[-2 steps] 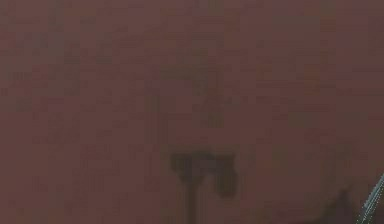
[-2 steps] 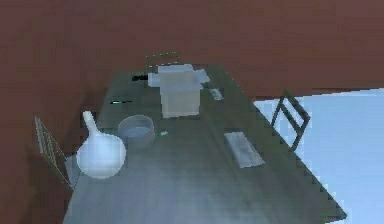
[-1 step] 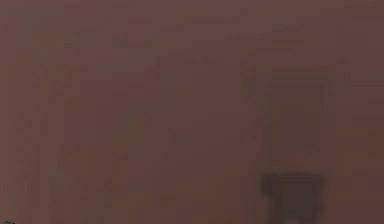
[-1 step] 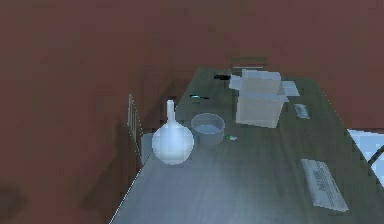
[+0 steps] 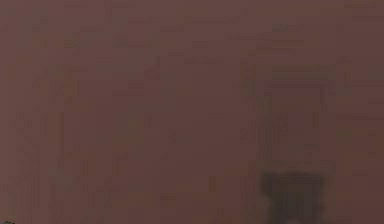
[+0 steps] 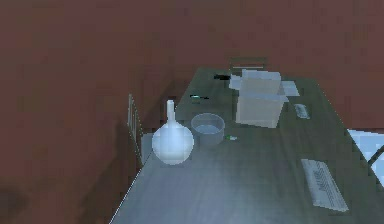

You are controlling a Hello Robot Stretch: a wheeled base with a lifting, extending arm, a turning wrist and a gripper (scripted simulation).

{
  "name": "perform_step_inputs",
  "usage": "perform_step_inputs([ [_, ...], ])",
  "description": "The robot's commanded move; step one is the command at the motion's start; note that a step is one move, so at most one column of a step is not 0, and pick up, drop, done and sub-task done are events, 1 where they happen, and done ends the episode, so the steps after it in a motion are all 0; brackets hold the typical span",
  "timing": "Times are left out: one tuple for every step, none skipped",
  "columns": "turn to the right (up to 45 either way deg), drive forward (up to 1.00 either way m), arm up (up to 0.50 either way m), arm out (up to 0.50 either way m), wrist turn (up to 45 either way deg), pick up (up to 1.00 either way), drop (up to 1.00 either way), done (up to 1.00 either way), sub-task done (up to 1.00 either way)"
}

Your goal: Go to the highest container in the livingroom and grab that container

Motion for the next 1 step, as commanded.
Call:
perform_step_inputs([
  [0.0,0.0,0.38,0.0,0.0,0.0,0.0,0.0,0.0],
])
